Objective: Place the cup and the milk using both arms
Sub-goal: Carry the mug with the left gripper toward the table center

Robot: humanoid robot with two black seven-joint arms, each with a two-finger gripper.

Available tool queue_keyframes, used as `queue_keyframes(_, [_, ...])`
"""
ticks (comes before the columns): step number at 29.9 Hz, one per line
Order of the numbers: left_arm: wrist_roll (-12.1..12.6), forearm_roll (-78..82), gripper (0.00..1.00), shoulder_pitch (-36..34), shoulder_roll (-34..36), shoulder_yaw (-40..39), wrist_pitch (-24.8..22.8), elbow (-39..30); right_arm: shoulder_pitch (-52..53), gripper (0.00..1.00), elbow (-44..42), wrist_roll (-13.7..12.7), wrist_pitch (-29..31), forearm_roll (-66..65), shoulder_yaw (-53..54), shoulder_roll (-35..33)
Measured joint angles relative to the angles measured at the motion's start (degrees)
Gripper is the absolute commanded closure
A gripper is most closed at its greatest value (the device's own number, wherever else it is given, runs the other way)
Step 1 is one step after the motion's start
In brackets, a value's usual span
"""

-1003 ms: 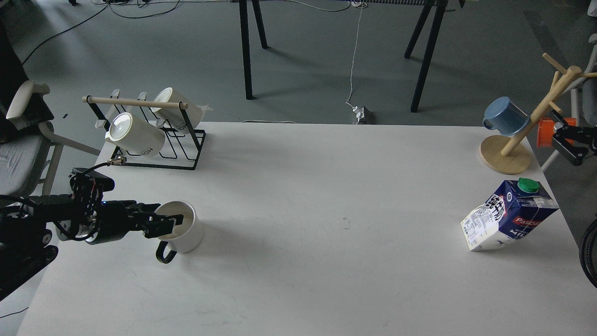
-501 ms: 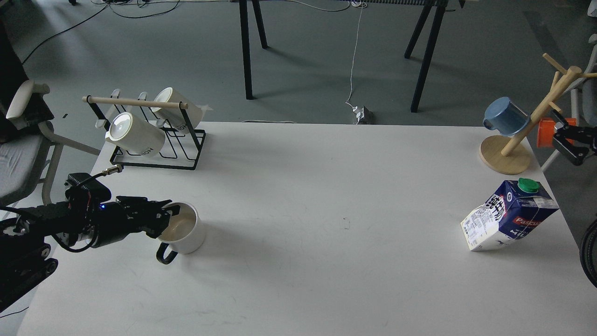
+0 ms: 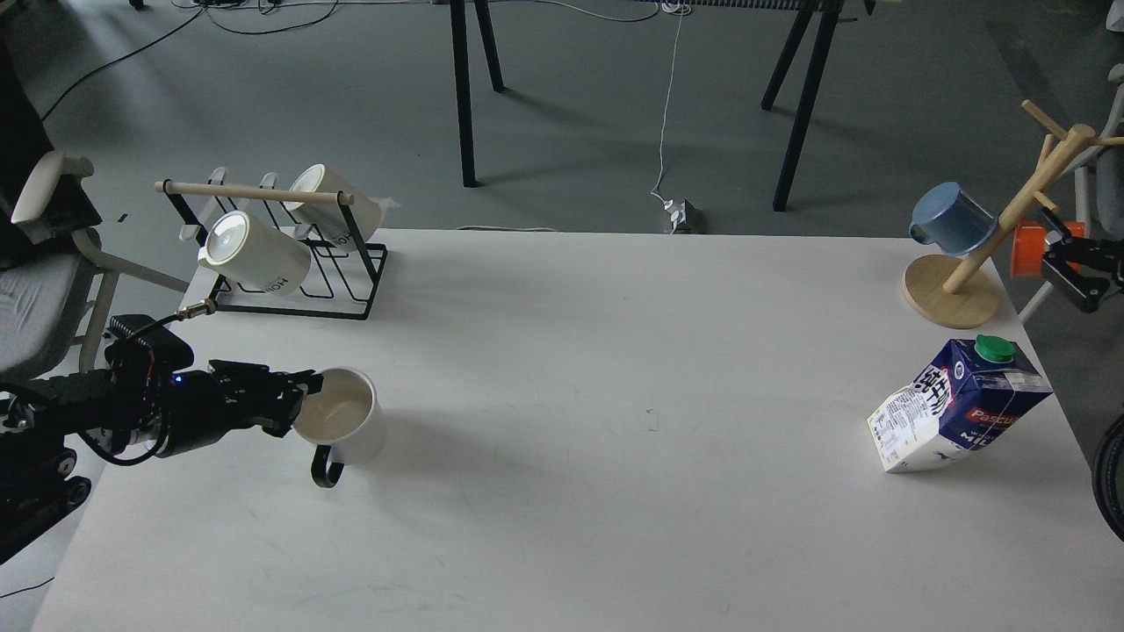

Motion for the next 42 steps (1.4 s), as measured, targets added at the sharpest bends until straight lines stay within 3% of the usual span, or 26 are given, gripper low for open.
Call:
queue_keyframes(4, [0.0, -6.31, 0.99, -5.45, -0.91, -1.25, -7.61, -4.66, -0.27, 0.02, -0.7, 0.0, 0.0, 0.0, 0.0, -0.21])
queue_keyframes(7, [0.01, -7.92, 0.99, -11.4, -6.51, -0.8, -10.1, -4.42, -0.3, 0.02, -1.63, 0.0, 0.0, -0.05, 0.0, -0.38])
queue_keyframes(13, [0.01, -3.07, 0.99, -16.83, -22.05, 0.83, -10.45, 5.0, -0.19, 0.02, -2.59, 0.0, 0.0, -0.27, 0.11, -0.87])
queue_keyframes(19, [0.01, 2.29, 0.99, -17.97, -33.98, 4.38, -7.63, 15.37, 0.23, 0.02, -2.73, 0.0, 0.0, -0.42, 0.16, -0.97])
queue_keyframes(35, [0.0, 2.53, 0.96, -16.52, -37.42, 9.81, -6.47, 17.44, 0.42, 0.02, -2.65, 0.0, 0.0, -1.06, -0.09, -0.8])
queue_keyframes(38, [0.0, 2.53, 0.89, -15.67, -37.27, 9.83, -6.46, 17.44, 0.41, 0.02, -2.68, -0.01, 0.0, -1.06, -0.09, -0.79])
queue_keyframes(42, [0.0, 2.31, 0.59, -15.04, -36.84, 9.51, -6.64, 17.37, 0.39, 0.02, -2.7, 0.0, 0.0, -1.06, -0.09, -0.79])
